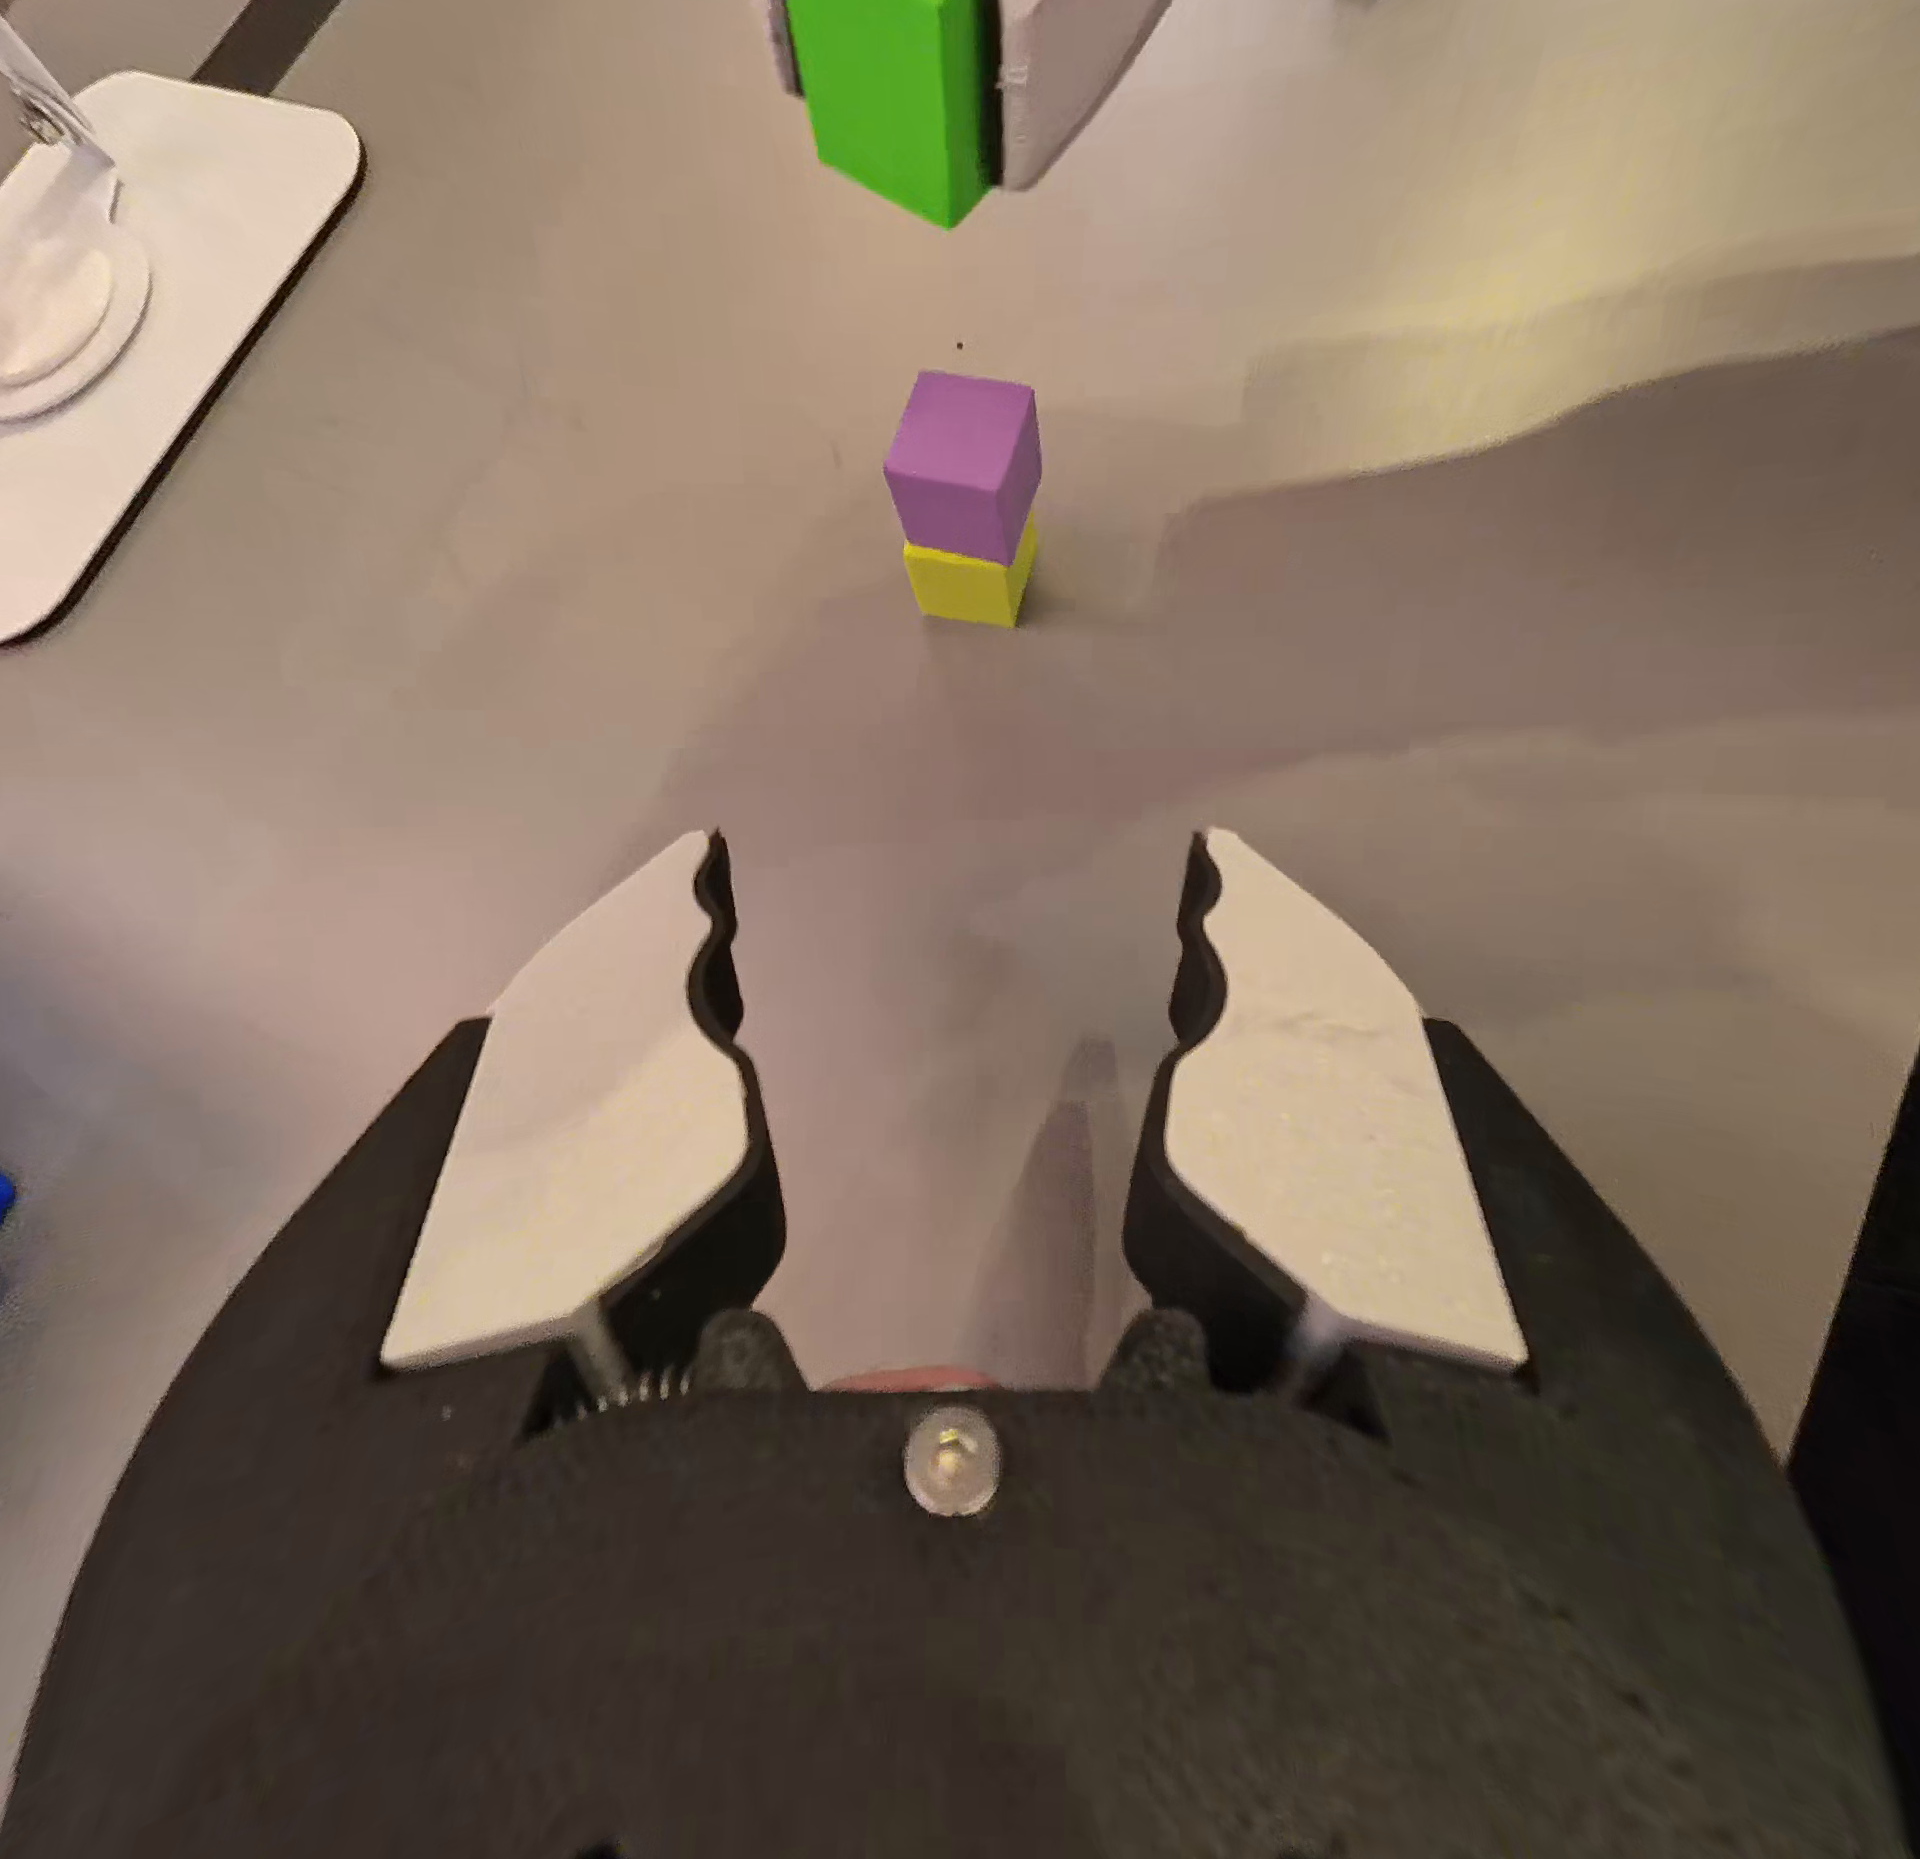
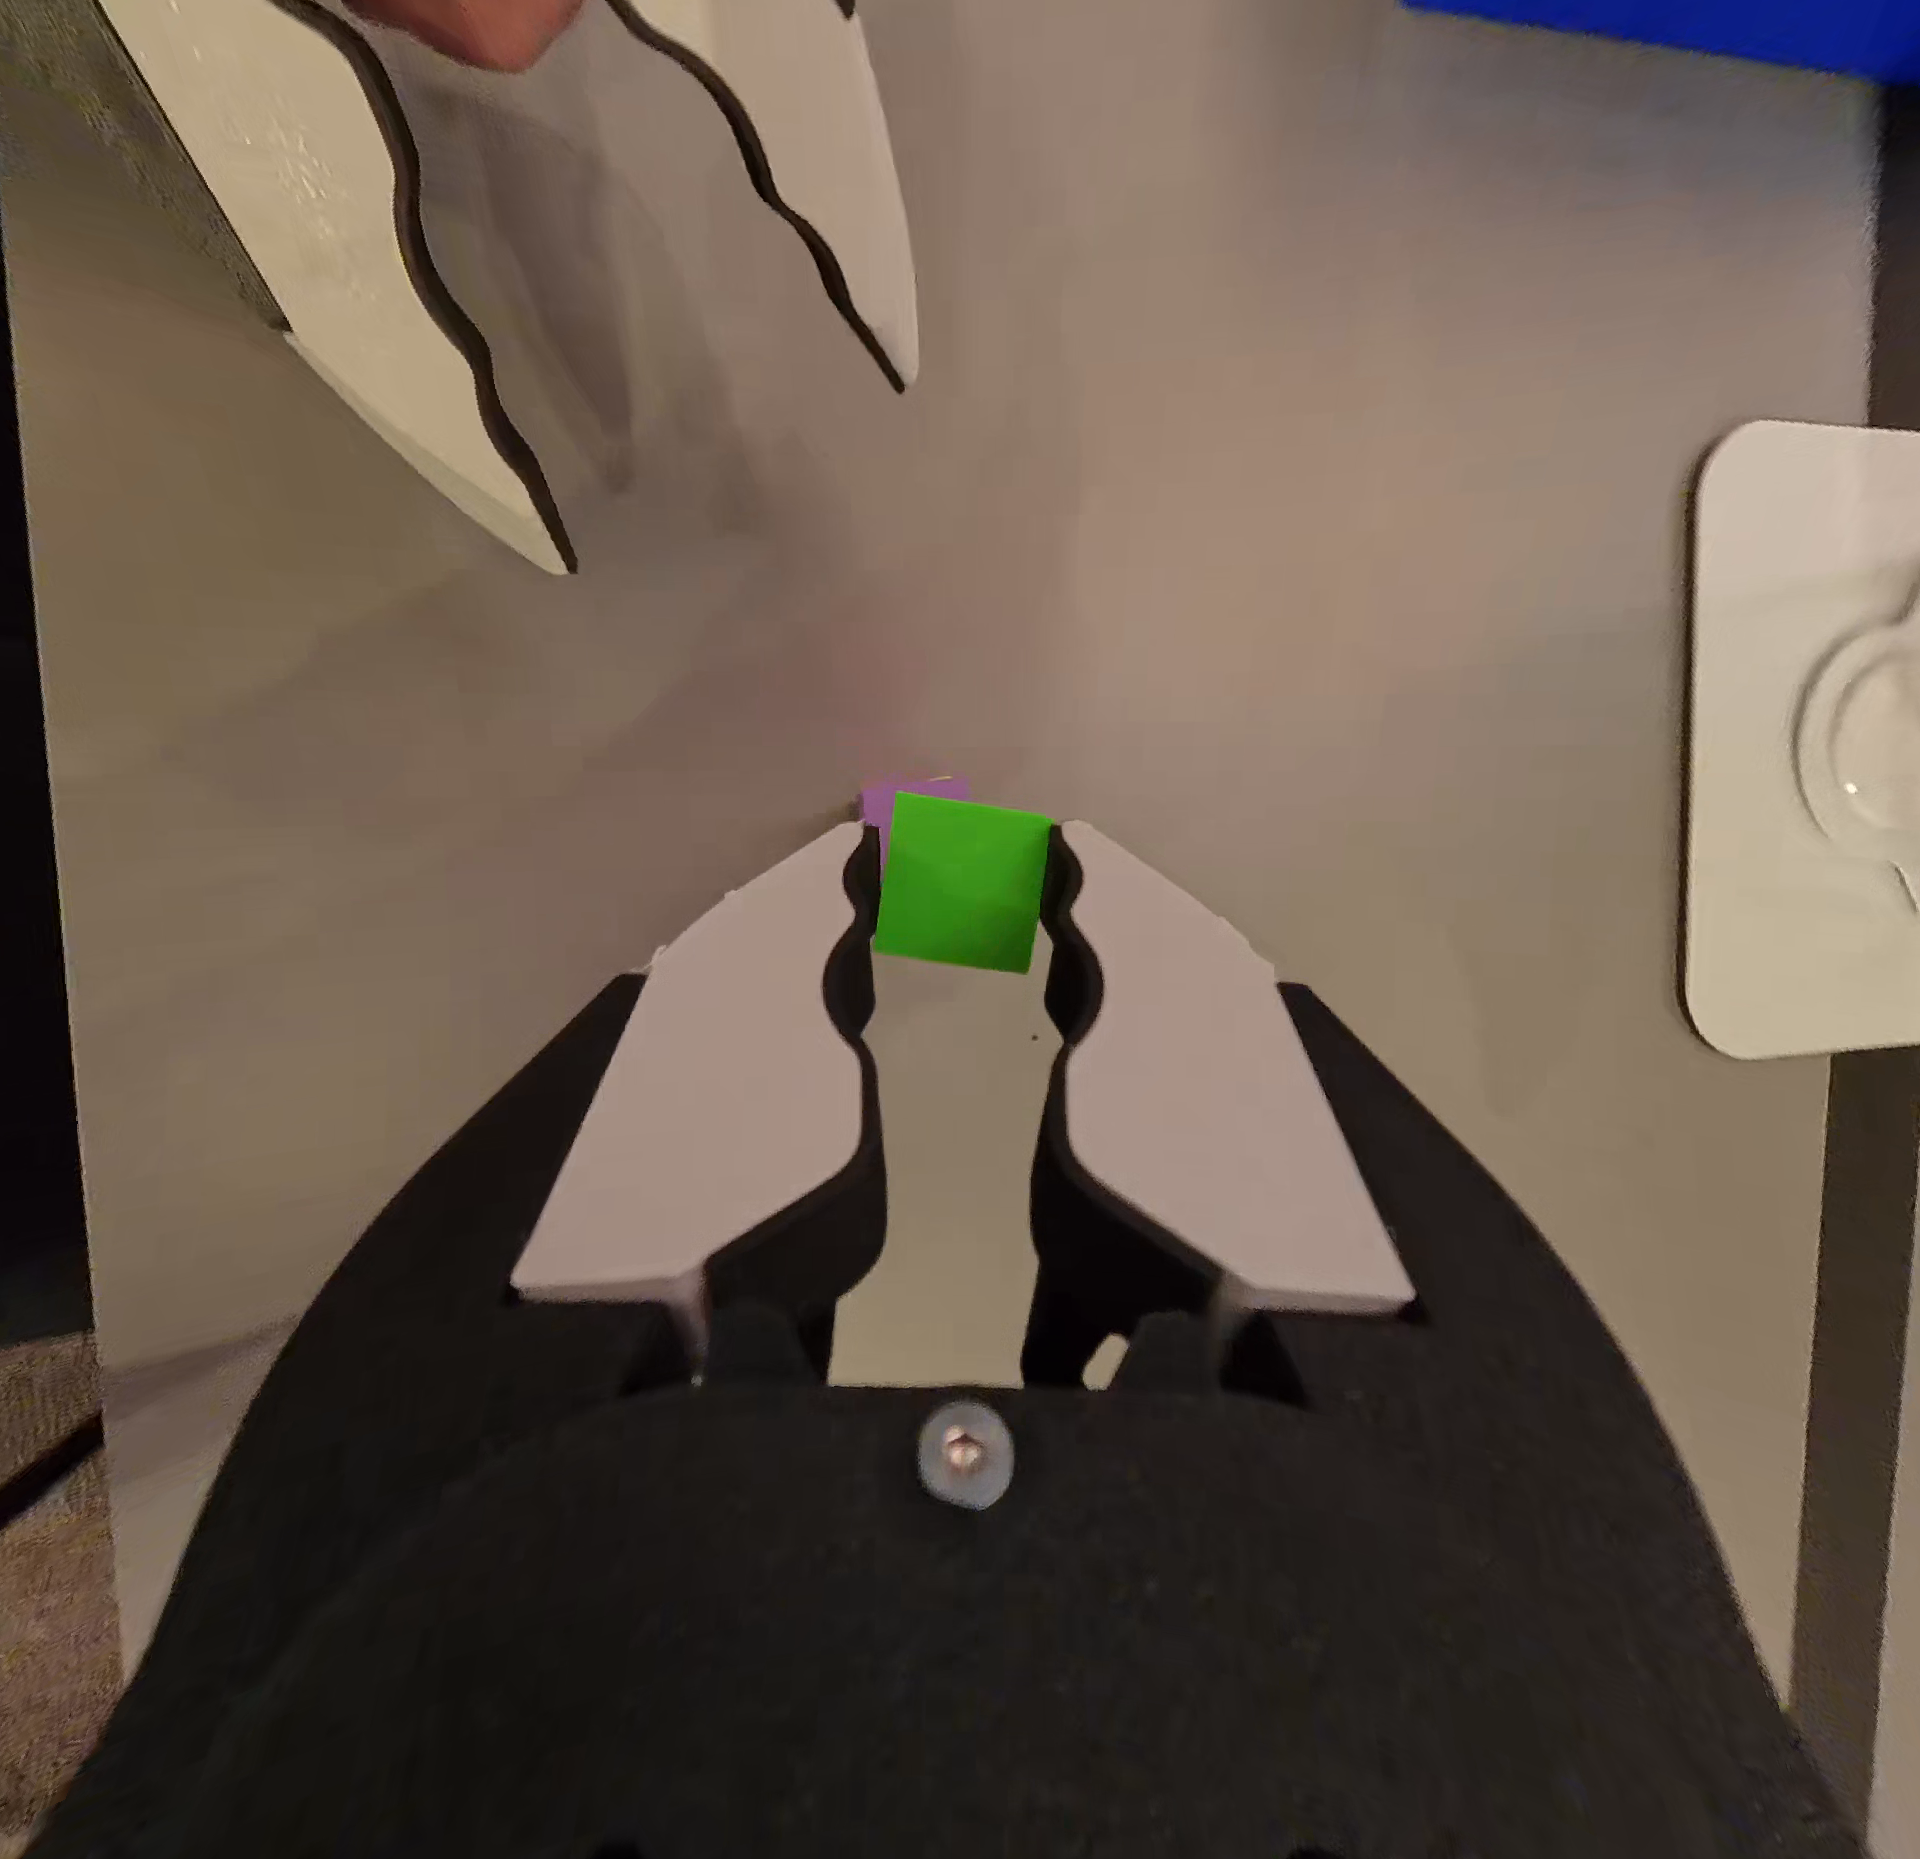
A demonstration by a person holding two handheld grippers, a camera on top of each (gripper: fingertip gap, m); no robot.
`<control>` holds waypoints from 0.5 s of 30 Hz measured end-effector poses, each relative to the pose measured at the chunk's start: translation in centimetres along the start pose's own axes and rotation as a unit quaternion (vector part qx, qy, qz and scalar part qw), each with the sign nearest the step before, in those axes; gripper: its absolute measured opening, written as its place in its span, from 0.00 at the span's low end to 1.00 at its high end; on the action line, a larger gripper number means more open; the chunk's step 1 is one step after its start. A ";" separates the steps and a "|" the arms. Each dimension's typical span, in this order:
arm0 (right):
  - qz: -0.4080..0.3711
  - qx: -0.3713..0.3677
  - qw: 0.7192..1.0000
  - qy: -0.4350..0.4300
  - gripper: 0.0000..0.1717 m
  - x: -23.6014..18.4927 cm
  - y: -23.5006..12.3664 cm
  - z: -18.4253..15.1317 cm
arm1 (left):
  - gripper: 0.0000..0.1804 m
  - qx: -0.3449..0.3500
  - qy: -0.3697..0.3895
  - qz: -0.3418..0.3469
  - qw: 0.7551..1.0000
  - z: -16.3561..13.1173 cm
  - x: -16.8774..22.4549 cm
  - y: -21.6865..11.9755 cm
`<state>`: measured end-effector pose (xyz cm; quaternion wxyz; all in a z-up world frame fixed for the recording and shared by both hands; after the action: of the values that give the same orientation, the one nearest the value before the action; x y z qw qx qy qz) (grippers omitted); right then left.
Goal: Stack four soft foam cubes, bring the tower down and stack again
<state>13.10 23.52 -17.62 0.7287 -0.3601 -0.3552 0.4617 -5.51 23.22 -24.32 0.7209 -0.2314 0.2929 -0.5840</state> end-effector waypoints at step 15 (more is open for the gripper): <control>0.059 -0.050 0.996 -0.045 0.17 0.5 3.6 -0.6 | 0.44 0.006 -0.022 0.005 1.000 -1.7 -0.4 -0.4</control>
<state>12.28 24.99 -20.86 0.6643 -0.3952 -0.3888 0.5015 -7.00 23.54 -25.26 0.7312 -0.2382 0.2746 -0.5772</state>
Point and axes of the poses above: each gripper's, where its closed fingertips meet, y out along the fingers, z out of its top, x = y × z across the jaws, the point moved 9 cm from there along -y, back along the fingers, and after that the axes turned 1 degree about -y, right-handed, at the moved point
